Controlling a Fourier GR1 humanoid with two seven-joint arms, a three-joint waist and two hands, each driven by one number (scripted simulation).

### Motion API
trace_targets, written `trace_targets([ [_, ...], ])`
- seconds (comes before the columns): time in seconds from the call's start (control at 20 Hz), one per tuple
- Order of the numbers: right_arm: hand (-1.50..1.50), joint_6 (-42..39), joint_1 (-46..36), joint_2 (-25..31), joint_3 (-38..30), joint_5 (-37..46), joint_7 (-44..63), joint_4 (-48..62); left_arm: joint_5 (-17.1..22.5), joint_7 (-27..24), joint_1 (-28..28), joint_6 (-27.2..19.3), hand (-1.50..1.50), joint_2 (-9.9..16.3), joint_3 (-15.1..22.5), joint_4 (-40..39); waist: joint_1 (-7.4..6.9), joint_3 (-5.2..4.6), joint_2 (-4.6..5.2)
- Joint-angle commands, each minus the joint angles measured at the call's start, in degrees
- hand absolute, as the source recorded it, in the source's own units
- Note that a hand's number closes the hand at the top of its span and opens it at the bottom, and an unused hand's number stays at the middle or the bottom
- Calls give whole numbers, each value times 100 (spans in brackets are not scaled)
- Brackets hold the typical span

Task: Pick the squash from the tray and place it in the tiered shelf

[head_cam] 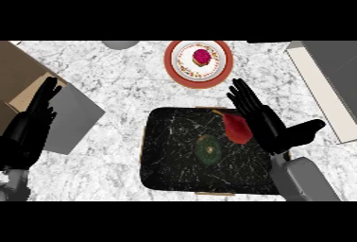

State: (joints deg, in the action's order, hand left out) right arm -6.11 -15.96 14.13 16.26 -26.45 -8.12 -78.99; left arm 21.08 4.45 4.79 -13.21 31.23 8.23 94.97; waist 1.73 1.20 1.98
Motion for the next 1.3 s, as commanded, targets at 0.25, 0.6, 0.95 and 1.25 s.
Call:
trace_targets([
  [0.25, 150, 2475, -474, 939, -1050, 1681, 27, -638, -38, 336, 45, -322, 0, -41, -223, -56, 253, -169, -284],
  [0.6, -150, 3265, 810, 53, -1019, 1251, 460, -1881, 179, 420, 433, 49, 0, -253, -208, -574, 99, -129, -213],
  [0.95, -150, 3089, 988, 1036, 59, 2138, 2420, -3235, 28, 662, 621, -60, 0, -357, -113, -479, 73, -155, -246],
  [1.25, -150, 2197, 792, 2584, 784, 3284, 4057, -2997, -15, 697, 619, -52, 0, -302, -136, -303, -58, -209, -212],
])
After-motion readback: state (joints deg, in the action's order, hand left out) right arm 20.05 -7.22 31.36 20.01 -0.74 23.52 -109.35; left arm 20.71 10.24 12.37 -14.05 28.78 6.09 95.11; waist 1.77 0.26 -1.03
